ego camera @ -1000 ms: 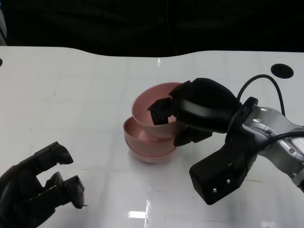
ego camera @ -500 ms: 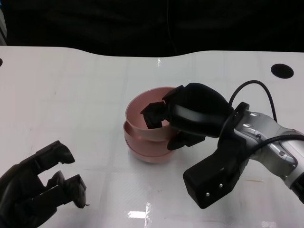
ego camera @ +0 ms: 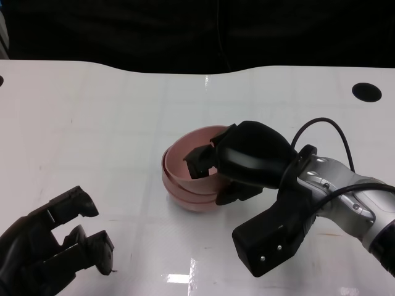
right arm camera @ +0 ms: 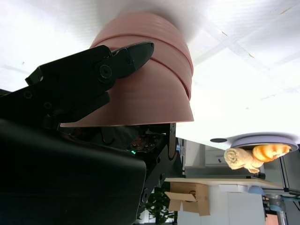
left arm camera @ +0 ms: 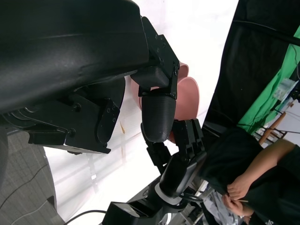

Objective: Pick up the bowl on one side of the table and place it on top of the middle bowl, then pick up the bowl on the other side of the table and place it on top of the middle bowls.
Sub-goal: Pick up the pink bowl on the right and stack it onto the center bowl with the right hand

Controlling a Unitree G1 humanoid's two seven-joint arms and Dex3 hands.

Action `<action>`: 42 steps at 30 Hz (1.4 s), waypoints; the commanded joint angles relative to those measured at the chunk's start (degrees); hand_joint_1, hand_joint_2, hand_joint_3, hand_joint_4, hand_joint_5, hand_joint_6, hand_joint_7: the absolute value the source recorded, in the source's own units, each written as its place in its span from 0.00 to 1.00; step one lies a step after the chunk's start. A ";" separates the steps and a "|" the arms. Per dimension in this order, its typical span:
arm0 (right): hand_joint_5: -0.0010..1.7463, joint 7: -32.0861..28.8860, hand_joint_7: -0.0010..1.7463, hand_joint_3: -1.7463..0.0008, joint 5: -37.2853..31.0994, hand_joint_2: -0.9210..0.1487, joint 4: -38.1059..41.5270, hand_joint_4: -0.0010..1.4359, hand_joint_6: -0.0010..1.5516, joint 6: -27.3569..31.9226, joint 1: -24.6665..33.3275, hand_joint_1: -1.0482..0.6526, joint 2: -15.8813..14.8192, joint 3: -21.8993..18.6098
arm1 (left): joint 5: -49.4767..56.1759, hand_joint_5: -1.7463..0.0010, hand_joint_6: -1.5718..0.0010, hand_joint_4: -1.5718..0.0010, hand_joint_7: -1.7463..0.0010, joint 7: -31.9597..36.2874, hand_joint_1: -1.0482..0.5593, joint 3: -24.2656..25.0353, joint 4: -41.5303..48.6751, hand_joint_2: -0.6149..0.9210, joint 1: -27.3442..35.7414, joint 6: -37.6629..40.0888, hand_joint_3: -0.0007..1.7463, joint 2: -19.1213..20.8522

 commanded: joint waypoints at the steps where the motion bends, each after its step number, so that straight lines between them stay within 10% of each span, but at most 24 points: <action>1: 1.00 -1.72 0.56 0.97 -0.17 0.00 1.50 0.63 0.56 -0.65 -0.69 0.46 0.02 0.32 | 0.63 0.00 0.60 0.39 0.00 -0.65 0.68 0.08 -0.15 1.00 0.33 -1.01 0.84 0.46; 10: 1.00 -3.84 0.73 0.93 -0.82 0.00 4.08 0.62 0.50 -1.06 -1.61 0.45 0.52 1.47 | 0.57 0.00 0.60 0.39 0.00 -0.04 0.67 -0.04 -0.84 1.00 0.53 -0.93 0.83 0.51; 29: 1.00 -3.00 0.38 0.91 -1.44 0.00 4.83 0.60 0.60 0.10 -3.15 0.43 1.49 2.23 | 0.76 0.00 0.60 0.39 0.00 0.44 0.68 -0.25 -1.15 1.00 0.49 -0.89 0.84 0.46; 42: 1.00 -3.85 0.40 0.95 -1.48 0.00 7.64 0.60 0.62 1.37 -4.55 0.45 3.12 2.56 | 0.72 0.00 0.60 0.38 0.00 -0.12 0.69 -0.37 -0.96 1.00 0.49 -1.14 0.84 0.48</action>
